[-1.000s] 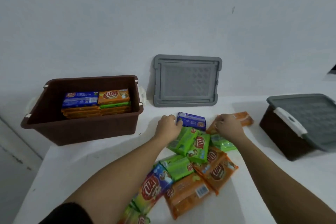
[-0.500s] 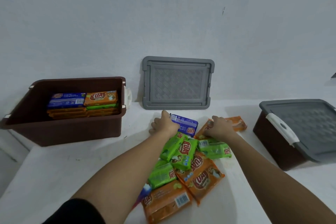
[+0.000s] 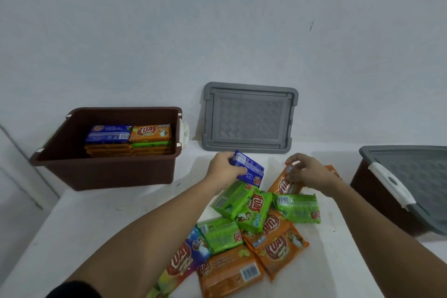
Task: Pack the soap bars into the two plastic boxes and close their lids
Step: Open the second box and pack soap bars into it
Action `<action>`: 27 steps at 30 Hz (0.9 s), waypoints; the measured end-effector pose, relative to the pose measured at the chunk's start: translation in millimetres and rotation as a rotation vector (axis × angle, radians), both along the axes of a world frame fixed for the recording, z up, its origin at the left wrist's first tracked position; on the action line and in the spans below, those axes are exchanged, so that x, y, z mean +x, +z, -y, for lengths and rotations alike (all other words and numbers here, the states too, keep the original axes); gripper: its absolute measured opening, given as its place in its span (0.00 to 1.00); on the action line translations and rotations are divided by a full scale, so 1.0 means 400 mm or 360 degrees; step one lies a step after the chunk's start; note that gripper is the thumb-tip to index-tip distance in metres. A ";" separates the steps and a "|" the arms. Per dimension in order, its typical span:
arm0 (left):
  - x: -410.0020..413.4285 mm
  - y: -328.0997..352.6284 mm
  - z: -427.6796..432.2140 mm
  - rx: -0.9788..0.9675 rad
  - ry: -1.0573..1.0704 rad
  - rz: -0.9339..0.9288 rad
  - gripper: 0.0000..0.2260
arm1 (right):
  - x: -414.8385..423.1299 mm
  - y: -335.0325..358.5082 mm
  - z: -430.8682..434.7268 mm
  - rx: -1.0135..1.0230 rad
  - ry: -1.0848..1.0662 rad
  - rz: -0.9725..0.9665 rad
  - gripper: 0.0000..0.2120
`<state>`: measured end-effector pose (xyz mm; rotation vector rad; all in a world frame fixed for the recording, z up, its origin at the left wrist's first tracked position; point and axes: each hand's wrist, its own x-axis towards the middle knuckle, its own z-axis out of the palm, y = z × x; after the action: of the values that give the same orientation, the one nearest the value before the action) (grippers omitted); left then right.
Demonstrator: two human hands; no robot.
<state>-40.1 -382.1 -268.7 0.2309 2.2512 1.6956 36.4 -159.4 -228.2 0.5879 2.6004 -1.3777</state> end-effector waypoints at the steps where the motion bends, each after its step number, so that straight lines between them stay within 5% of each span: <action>1: 0.003 0.011 0.009 -0.0042 -0.0015 -0.0074 0.15 | -0.001 0.007 0.002 -0.0054 0.0066 0.0027 0.15; 7: 0.011 0.072 0.081 -0.0291 -0.0023 -0.0424 0.14 | -0.007 0.050 0.015 -0.0031 0.0137 0.0000 0.13; 15: -0.031 0.239 0.309 0.0284 0.0129 -0.0366 0.20 | -0.114 0.122 0.123 -0.0533 -0.0121 -0.0411 0.03; 21: -0.128 0.302 0.529 0.0287 0.0373 -0.0474 0.06 | -0.238 0.202 0.338 -0.0825 0.0003 -0.0479 0.05; 27: -0.224 0.284 0.705 0.0070 0.0638 -0.0359 0.06 | -0.354 0.239 0.574 -0.0729 0.0134 -0.0427 0.08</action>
<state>-129.8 -663.9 -155.0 -0.0263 2.5603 2.0052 -105.2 -389.0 -132.7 0.2359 2.3231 -2.0524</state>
